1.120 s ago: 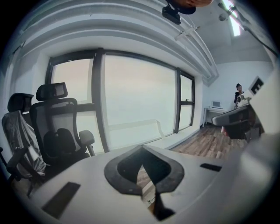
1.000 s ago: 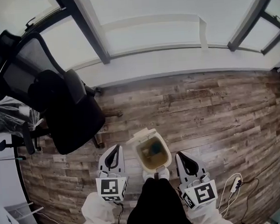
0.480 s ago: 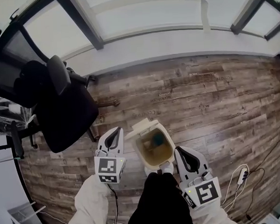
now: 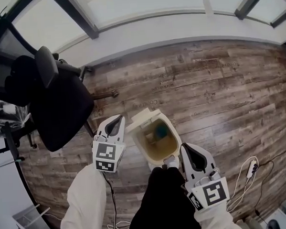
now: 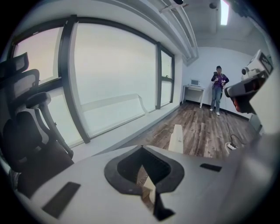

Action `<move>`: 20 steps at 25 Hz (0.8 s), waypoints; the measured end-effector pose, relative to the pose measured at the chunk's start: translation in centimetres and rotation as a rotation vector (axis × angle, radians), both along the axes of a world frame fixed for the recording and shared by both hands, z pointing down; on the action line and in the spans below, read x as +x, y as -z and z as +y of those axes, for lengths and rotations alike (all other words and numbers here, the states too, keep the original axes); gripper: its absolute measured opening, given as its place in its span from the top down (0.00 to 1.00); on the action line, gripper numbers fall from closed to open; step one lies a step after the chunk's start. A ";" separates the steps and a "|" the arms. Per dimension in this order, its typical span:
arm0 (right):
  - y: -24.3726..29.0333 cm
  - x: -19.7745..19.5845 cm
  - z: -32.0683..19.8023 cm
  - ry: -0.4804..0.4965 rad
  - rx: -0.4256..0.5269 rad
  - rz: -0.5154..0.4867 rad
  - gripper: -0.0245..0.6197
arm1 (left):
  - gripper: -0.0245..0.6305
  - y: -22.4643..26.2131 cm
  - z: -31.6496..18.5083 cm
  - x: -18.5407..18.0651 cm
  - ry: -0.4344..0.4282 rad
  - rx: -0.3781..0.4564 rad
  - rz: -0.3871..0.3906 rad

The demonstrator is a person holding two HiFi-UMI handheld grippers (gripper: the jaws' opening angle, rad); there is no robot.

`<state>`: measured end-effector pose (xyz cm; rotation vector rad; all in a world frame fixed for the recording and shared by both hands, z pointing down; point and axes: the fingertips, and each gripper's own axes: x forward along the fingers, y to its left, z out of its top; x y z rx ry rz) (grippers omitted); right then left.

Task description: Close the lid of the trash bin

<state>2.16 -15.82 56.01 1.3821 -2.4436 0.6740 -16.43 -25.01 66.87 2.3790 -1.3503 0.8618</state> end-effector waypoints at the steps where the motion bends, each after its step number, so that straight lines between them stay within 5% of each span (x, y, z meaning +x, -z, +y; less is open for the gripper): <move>1: -0.2 0.3 0.2 -0.006 -0.005 0.000 0.92 | 0.95 0.1 0.1 0.4 -0.003 -0.005 0.008; 10: -0.1 2.2 0.5 -0.050 -0.010 -0.016 0.92 | 0.95 -0.5 3.8 3.2 -0.060 -0.056 0.049; 20: -1.4 2.4 0.6 -0.052 -0.032 -0.012 0.92 | 0.95 -1.7 8.8 6.2 0.006 -0.125 0.153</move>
